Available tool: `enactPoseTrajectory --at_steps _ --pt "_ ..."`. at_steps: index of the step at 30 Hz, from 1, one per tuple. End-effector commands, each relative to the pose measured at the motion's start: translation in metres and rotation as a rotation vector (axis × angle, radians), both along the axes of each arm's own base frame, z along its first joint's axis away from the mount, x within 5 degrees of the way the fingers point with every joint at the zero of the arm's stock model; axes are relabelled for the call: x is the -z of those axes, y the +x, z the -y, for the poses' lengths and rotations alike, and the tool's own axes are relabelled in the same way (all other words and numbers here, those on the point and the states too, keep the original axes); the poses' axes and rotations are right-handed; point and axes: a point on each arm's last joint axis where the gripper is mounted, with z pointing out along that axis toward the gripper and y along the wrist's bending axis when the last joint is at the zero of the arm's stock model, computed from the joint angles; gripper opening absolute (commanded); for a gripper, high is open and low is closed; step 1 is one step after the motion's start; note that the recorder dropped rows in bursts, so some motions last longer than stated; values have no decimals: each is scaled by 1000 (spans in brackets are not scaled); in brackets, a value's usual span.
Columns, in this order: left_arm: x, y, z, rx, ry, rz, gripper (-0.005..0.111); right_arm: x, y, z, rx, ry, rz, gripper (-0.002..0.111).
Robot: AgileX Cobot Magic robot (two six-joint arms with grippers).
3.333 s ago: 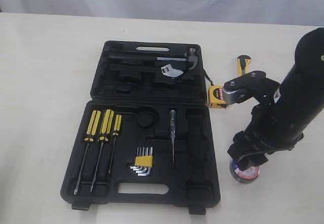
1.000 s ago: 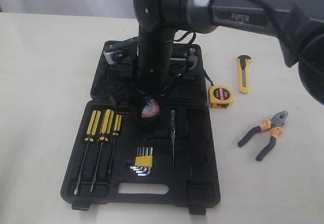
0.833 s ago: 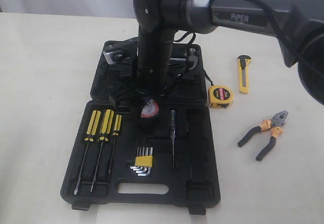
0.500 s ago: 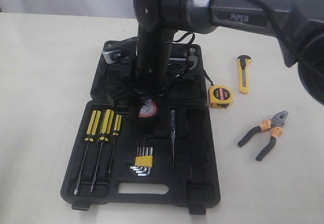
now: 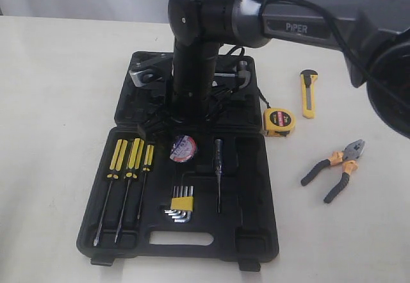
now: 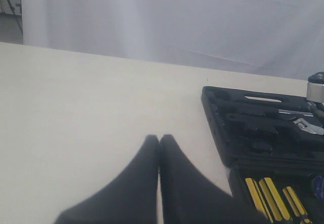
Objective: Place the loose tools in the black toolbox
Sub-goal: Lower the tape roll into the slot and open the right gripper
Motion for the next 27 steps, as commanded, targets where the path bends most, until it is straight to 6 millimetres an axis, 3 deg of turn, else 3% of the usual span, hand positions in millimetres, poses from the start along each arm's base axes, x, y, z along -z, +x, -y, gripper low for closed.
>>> enactPoseTrajectory --at_steps 1,5,6,7,10,11,22,27 --pt "-1 0 0 6 -3 0 0 -5 3 0 18 14 16 83" --pt "-1 0 0 5 4 1 0 -19 -1 2 13 15 14 81" --pt "-1 0 0 5 4 1 0 -27 -4 3 10 18 17 74" --pt "-1 0 0 5 4 1 0 -34 -5 4 12 23 19 65" --pt "-1 0 0 5 4 1 0 -46 -9 6 9 30 28 12" --pt "-1 0 0 5 4 1 0 -44 -8 6 12 27 24 0" --pt "-1 0 0 5 4 1 0 12 8 -2 19 4 34 -1" --pt "-1 0 0 5 4 1 0 20 8 -1 11 -17 22 -1"
